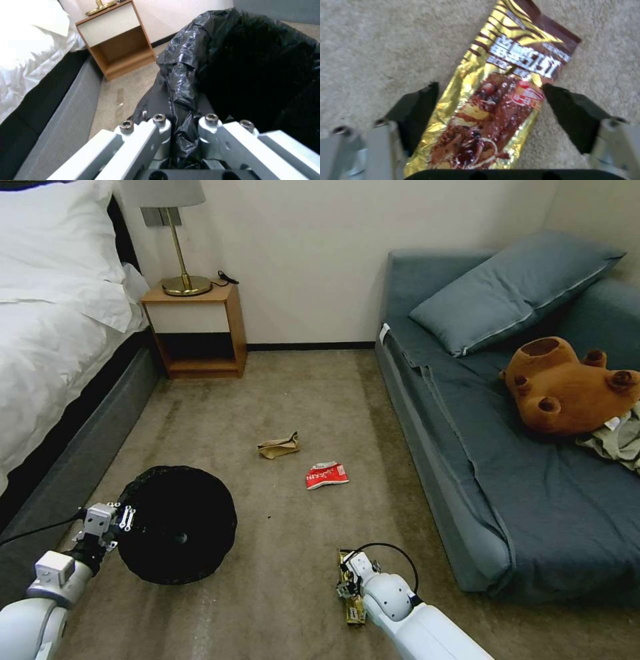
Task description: Pick up the trash bin, then pick up the garbage on the floor and place it into the trash bin.
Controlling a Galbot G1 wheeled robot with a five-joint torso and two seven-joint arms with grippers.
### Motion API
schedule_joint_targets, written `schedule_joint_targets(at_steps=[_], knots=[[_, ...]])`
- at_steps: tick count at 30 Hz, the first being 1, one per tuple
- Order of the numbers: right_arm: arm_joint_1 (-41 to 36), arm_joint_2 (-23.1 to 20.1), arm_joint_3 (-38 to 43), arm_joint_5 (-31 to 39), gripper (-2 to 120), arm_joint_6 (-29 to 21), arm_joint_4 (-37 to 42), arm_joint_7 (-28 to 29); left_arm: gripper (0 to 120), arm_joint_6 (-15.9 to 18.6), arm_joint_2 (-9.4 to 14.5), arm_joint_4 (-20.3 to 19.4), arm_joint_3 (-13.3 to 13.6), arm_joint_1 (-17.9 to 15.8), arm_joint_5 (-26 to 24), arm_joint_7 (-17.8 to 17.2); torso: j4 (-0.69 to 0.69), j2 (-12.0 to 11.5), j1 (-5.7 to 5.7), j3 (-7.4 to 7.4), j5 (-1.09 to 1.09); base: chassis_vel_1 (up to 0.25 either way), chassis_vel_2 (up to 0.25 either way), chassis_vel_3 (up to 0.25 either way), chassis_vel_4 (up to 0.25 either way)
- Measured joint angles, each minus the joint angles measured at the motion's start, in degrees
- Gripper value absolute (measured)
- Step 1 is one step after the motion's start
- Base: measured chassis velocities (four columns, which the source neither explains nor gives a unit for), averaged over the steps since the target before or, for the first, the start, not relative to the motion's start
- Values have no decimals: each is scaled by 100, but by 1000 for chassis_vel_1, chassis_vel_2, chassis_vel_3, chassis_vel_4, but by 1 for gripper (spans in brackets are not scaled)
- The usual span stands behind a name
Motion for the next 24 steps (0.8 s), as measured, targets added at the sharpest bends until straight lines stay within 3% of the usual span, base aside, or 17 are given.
schedule_joint_targets(at_steps=[10,12,14,15,18,24], knots=[[2,-2,-2,7,49,47,-21,-48,4,-2,-9,-7,-8,10,3,-1,2,1,0,0,1,0,0,0,0],[-13,-6,-5,9,36,86,-34,-83,4,-3,-16,-17,-8,9,7,-1,2,1,0,0,3,0,0,0,0],[-14,-6,-5,9,34,91,-36,-87,4,-3,-17,-17,-8,9,7,-1,2,1,0,0,3,0,0,0,0],[-22,-12,-3,4,25,128,-70,-104,4,-3,-18,-19,-9,9,13,-2,3,1,0,0,1,0,0,0,0],[-37,-12,-2,3,16,169,-92,-134,4,-3,-20,-34,-5,13,20,-2,2,1,0,0,3,0,0,0,0],[-50,-23,3,3,13,191,-93,-151,4,16,-20,-67,15,-2,32,0,-1,0,0,0,0,0,0,0,0]])
